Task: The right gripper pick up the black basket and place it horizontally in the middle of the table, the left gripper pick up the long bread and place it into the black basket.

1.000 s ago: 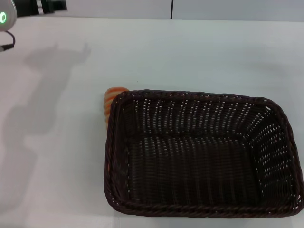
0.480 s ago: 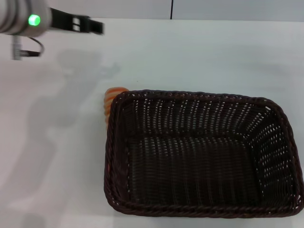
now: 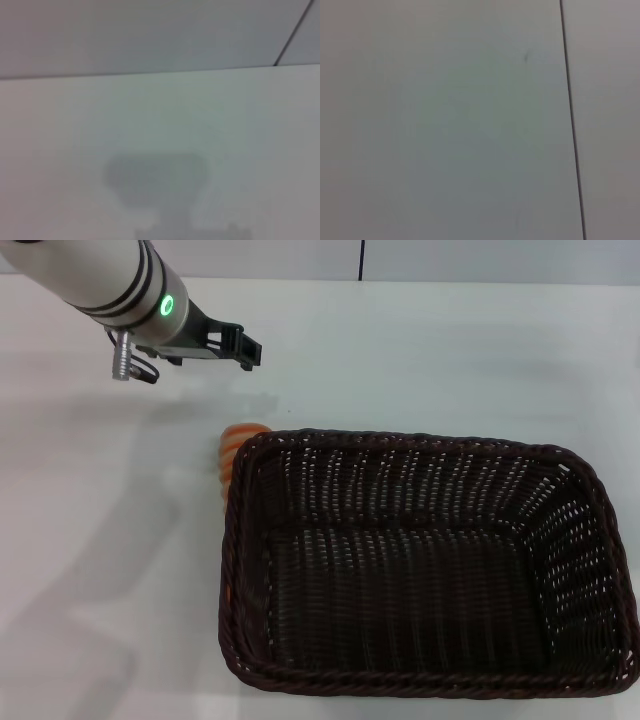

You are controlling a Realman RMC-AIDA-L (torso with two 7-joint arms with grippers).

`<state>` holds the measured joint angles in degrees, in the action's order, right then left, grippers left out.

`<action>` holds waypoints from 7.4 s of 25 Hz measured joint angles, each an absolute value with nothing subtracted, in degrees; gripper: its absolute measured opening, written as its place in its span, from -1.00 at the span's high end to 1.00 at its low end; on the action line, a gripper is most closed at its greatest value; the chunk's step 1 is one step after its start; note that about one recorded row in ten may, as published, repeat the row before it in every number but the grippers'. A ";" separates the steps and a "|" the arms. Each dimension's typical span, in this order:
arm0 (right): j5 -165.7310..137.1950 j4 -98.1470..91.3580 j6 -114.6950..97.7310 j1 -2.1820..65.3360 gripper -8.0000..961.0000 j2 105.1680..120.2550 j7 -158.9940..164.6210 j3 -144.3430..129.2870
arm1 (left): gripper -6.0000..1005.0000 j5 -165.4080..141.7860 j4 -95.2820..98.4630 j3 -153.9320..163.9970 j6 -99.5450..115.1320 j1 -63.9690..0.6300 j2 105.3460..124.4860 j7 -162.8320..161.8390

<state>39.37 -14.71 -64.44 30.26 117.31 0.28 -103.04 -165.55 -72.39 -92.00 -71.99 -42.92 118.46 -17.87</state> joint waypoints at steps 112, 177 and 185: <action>37.97 -14.30 -60.99 32.20 0.22 115.60 3.55 -109.13 | -0.03 -165.58 -53.67 -84.47 -62.78 -53.61 116.52 -28.64; 37.96 -11.69 -58.88 34.37 0.22 116.94 2.72 -107.04 | -0.39 -152.29 -106.69 -69.93 -84.87 -40.26 118.56 -0.58; 37.96 -11.70 -58.91 34.23 0.22 116.95 2.72 -107.05 | -0.39 -163.47 -106.49 -71.74 -74.07 -33.45 118.37 -0.25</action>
